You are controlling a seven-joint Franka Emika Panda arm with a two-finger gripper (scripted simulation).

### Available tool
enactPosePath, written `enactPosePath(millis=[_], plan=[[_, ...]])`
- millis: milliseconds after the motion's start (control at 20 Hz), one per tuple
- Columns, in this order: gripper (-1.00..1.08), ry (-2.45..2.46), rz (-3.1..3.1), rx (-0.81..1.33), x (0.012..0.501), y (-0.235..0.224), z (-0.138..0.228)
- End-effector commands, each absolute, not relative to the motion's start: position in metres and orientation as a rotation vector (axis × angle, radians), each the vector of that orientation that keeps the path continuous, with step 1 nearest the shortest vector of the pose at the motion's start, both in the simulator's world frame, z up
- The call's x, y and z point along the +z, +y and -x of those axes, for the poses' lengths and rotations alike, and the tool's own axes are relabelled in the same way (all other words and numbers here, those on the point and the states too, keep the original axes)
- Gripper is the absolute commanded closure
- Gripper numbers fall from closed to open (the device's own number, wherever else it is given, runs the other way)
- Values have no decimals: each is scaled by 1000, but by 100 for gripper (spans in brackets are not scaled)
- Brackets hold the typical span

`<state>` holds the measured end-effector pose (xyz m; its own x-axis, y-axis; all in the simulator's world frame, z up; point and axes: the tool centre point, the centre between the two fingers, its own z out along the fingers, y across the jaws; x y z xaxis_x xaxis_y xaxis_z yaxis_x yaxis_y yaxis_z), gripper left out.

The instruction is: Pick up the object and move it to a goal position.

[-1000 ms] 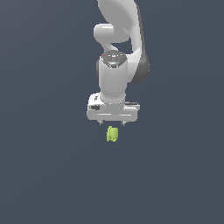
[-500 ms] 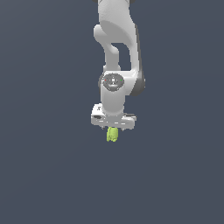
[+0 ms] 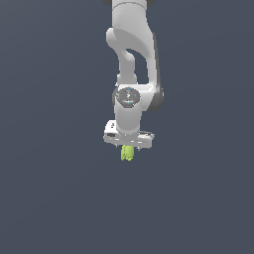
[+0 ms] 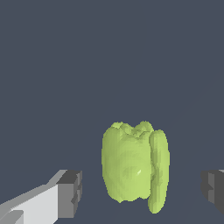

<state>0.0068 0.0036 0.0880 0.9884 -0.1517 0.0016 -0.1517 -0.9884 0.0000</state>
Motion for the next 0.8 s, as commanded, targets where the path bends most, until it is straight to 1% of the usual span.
enactPosePath(millis=[0,250,500,550,750], plan=[[-92,-241,-3132,0,77,3,-6],[-92,-243,-3132,0,52,4,-5],[-92,-244,-3132,0,45,4,-6],[108,-244,-3132,0,45,4,-6],[108,-244,-3132,0,45,4,-6]])
